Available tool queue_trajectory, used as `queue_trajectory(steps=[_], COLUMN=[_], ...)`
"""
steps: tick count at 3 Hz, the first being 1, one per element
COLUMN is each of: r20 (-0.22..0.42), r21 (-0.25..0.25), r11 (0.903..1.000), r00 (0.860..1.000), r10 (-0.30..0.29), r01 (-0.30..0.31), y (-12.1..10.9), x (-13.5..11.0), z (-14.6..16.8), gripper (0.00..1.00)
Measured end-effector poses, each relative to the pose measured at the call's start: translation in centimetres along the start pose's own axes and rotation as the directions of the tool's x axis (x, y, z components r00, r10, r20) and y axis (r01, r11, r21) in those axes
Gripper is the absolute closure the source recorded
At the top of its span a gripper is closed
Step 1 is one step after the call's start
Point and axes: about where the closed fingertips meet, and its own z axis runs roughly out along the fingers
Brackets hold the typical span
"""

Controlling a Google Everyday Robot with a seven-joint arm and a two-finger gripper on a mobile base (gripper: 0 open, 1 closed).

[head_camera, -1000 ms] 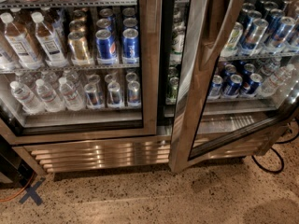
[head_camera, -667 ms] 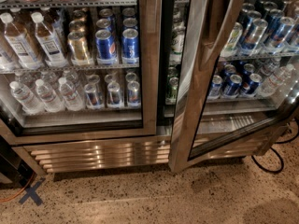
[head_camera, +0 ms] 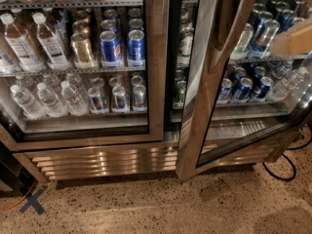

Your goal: Open right fridge door

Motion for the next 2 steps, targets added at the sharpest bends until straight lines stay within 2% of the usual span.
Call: queue_trajectory(steps=[1,2], r20=[0.011,-0.005], r21=[-0.048,-0.092], r11=[0.9985,0.9937], r00=[1.0,0.998], r10=[0.028,0.064], r01=[-0.027,-0.064], y=[0.6,1.2], x=[-0.5,-0.2], z=[1.8,3.0], gripper=[0.17,0.2])
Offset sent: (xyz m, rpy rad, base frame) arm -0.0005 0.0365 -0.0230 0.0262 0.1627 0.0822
